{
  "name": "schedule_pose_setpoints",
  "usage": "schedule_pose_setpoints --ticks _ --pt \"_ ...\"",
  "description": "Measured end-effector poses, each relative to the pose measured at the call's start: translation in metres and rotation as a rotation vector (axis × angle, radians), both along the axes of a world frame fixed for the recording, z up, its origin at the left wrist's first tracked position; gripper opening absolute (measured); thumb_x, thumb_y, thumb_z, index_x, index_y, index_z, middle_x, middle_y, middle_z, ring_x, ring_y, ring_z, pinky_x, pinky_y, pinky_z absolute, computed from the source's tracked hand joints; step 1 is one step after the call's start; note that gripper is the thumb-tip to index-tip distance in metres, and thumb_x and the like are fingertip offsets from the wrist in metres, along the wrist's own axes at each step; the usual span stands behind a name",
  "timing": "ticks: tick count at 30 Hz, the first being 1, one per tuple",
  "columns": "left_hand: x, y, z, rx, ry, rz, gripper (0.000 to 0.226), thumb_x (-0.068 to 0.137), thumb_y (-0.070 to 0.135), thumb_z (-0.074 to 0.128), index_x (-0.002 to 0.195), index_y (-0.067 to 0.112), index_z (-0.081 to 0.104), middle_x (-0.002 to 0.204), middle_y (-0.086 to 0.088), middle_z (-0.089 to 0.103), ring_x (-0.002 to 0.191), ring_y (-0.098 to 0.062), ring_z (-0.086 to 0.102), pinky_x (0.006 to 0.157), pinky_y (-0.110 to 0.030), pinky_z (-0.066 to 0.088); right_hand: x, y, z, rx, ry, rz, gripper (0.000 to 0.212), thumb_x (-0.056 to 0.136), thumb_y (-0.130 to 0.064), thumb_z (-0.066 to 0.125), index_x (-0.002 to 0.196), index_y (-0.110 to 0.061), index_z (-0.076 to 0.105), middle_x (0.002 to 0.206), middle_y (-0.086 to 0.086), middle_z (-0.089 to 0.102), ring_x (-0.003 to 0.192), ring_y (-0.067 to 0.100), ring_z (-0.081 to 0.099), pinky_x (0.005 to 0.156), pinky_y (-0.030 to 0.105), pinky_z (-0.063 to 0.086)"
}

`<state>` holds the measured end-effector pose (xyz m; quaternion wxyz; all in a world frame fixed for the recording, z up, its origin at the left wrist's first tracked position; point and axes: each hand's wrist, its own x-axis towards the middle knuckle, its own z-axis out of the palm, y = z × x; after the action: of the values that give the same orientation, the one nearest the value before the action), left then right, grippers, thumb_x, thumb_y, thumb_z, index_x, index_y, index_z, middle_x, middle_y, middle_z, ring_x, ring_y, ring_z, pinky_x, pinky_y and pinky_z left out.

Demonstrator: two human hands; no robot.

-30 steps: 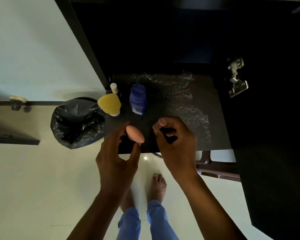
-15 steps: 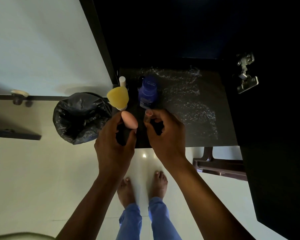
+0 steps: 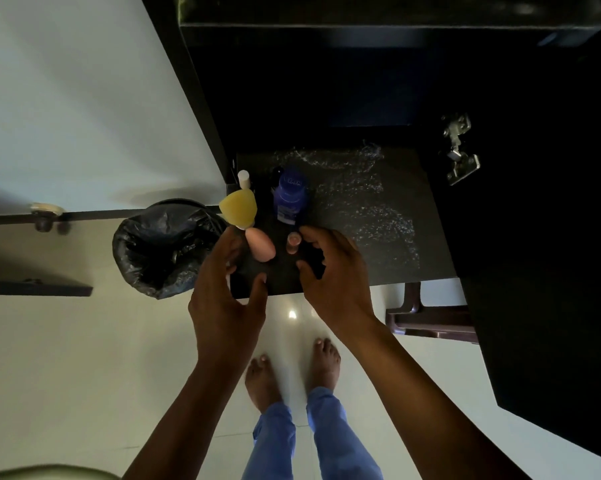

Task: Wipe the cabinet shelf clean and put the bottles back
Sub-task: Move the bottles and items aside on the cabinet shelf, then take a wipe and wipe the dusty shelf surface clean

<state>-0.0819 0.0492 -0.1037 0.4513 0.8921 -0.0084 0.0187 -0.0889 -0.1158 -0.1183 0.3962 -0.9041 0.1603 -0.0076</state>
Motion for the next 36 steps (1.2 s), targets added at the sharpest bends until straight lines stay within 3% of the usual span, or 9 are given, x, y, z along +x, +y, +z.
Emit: schedule_pose_setpoints --ticks 2,5,7,9,12,17,24,32,36 --pt "-0.009 0.006 0.016 0.019 -0.023 0.021 0.081 0.080 0.007 0.087 0.151 0.012 0.046 0.146 -0.008 0.058 0.130 -0.024 0.060 0.105 -0.039 0.054 -0.006 -0.004 0.018 -0.005 0.012 -0.014 0.053 0.094 -0.017 0.069 0.143 -0.028 0.053 0.143 -0.001 0.059 0.130 0.019 0.055 0.106 0.043 0.053" --pt "-0.017 0.009 0.049 0.016 -0.044 0.051 0.089 0.076 0.007 0.090 0.152 0.008 0.043 0.149 -0.010 0.052 0.134 -0.025 0.056 0.109 -0.025 0.047 -0.015 -0.007 0.053 -0.002 -0.018 -0.057 0.049 0.097 -0.019 0.067 0.143 -0.027 0.054 0.143 -0.002 0.059 0.130 0.017 0.056 0.108 0.041 0.052" --pt "-0.021 0.007 0.080 -0.001 -0.067 0.035 0.087 0.076 0.006 0.089 0.150 0.009 0.045 0.148 -0.009 0.052 0.135 -0.024 0.054 0.110 -0.029 0.047 -0.021 -0.008 0.083 0.013 -0.036 -0.080 0.045 0.099 -0.021 0.066 0.142 -0.024 0.055 0.141 -0.002 0.060 0.129 0.016 0.055 0.108 0.038 0.052" --pt "-0.026 0.004 0.112 -0.038 -0.083 -0.028 0.078 0.079 0.006 0.087 0.146 0.010 0.049 0.143 -0.005 0.054 0.132 -0.020 0.055 0.108 -0.041 0.051 -0.029 -0.009 0.117 -0.010 -0.058 -0.076 0.043 0.100 -0.024 0.065 0.142 -0.021 0.057 0.140 0.001 0.061 0.128 0.018 0.056 0.107 0.027 0.047" --pt "-0.032 -0.002 0.158 -0.073 -0.113 -0.209 0.056 0.089 0.020 0.078 0.139 0.011 0.056 0.134 -0.004 0.062 0.123 -0.017 0.060 0.103 -0.044 0.054 -0.044 -0.014 0.174 -0.052 -0.079 -0.061 0.041 0.103 -0.032 0.061 0.142 -0.021 0.057 0.140 0.000 0.062 0.128 0.017 0.055 0.098 0.007 0.030" --pt "-0.042 -0.015 0.231 -0.103 -0.041 -0.500 0.042 0.093 0.046 0.062 0.132 0.031 0.062 0.121 0.008 0.070 0.110 -0.006 0.066 0.091 -0.038 0.059 -0.088 -0.026 0.260 -0.016 -0.172 -0.083 0.037 0.102 -0.035 0.061 0.138 -0.027 0.060 0.136 -0.007 0.063 0.125 0.011 0.059 0.103 0.038 0.053" --pt "-0.065 -0.051 0.300 -0.093 -0.036 -0.917 0.032 0.093 0.022 0.076 0.124 0.031 0.071 0.119 0.021 0.071 0.118 -0.004 0.065 0.099 -0.037 0.056 -0.185 -0.045 0.326 -0.044 -0.283 -0.191 0.032 0.103 -0.034 0.060 0.133 -0.024 0.064 0.124 -0.011 0.067 0.110 0.004 0.064 0.090 0.031 0.059" --pt "-0.129 -0.115 0.328 0.029 0.084 -1.428 0.029 0.094 0.037 0.071 0.122 0.041 0.070 0.119 0.025 0.069 0.119 -0.001 0.064 0.102 -0.032 0.055 -0.309 -0.076 0.354 -0.043 -0.305 -0.443 0.023 0.100 -0.033 0.067 0.122 -0.025 0.073 0.108 -0.016 0.074 0.100 0.005 0.071 0.082 0.029 0.062" --pt "-0.177 -0.149 0.319 0.124 0.173 -1.589 0.031 0.097 0.050 0.065 0.128 0.053 0.062 0.125 0.034 0.062 0.121 0.009 0.056 0.100 -0.019 0.051 -0.357 -0.100 0.346 -0.021 -0.276 -0.621 0.019 0.100 -0.031 0.068 0.118 -0.032 0.074 0.104 -0.019 0.074 0.099 0.008 0.072 0.083 0.032 0.062"
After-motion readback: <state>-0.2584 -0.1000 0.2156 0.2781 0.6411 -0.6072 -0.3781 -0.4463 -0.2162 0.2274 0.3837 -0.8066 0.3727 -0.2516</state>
